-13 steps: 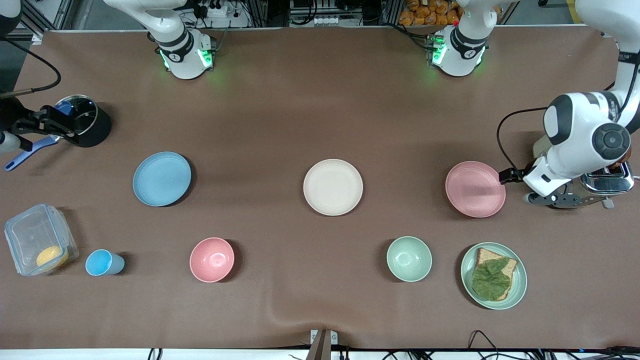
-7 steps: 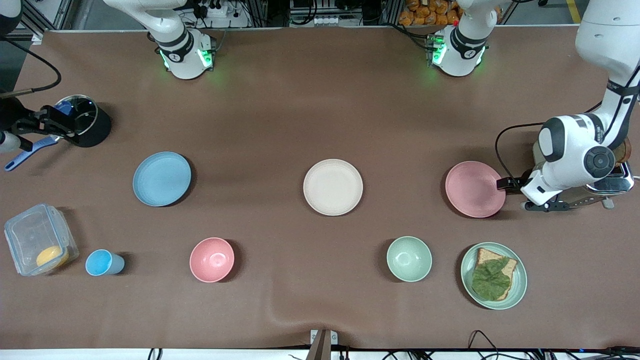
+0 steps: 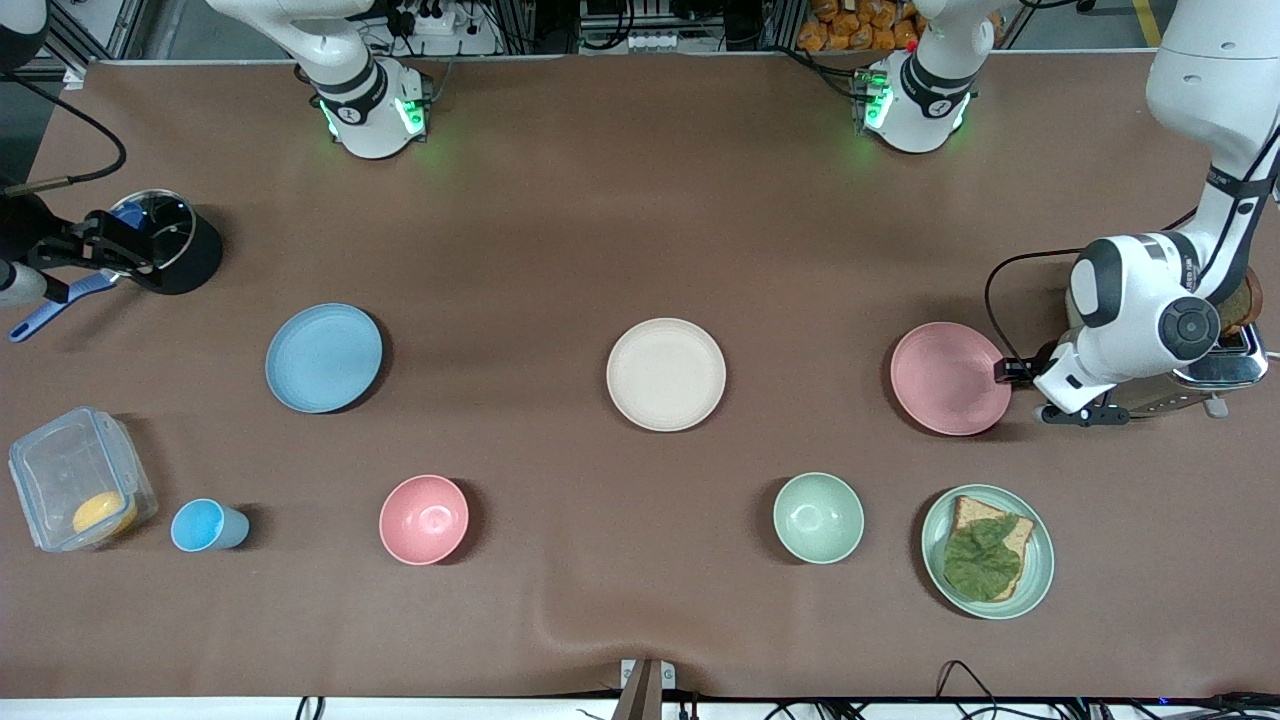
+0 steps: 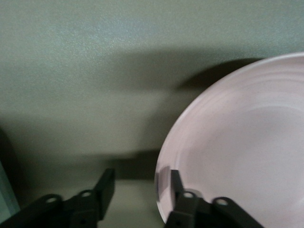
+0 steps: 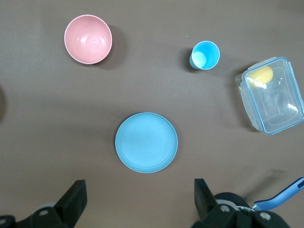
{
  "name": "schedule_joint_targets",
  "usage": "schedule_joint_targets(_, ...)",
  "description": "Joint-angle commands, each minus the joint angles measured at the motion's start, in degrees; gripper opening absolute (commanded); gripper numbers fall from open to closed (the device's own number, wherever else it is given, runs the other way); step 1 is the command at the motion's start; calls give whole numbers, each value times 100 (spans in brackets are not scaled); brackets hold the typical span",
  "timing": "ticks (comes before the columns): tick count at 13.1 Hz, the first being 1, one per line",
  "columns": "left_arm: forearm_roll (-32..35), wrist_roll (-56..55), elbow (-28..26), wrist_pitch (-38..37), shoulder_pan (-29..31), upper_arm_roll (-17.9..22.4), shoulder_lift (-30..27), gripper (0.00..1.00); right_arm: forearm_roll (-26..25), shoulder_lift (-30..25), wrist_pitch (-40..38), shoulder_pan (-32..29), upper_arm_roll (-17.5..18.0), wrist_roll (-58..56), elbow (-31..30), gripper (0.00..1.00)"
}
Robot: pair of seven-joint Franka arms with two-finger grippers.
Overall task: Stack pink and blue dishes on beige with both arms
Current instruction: 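Lift the pink plate with the left gripper and carry it over the beige plate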
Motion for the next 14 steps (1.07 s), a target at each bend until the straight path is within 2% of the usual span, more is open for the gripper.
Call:
schedule_joint_targets(1, -71, -33, 94, 13, 3, -55, 105, 15, 12, -28, -83, 45, -71, -1, 24, 100)
schedule_joint_targets(2, -176, -34, 103, 13, -6, -108, 105, 0, 21, -11, -22, 44, -71, -10, 33, 100)
schedule_joint_targets(5, -230, 19, 129, 13, 29, -161, 62, 0, 21, -28, -91, 71, -71, -1, 33, 100)
schedule_joint_targets(8, -422, 19, 156, -231, 108, -564, -245, 0, 21, -28, -83, 71, -71, -1, 33, 100)
schedule_joint_targets(11, -984, -147, 654, -1056, 82, -1161, -492, 0, 21, -19, -48, 71, -62, -10, 33, 100)
schedule_joint_targets(13, -1030, -838, 1147, -1654, 3, -1626, -466, 0, 21, -37, -82, 97, -45, -10, 33, 100)
schedule_joint_targets(14, -1029, -1242, 1279, -1709, -59, -1933, -466, 0, 21, -28, -65, 88, -53, -10, 33, 100)
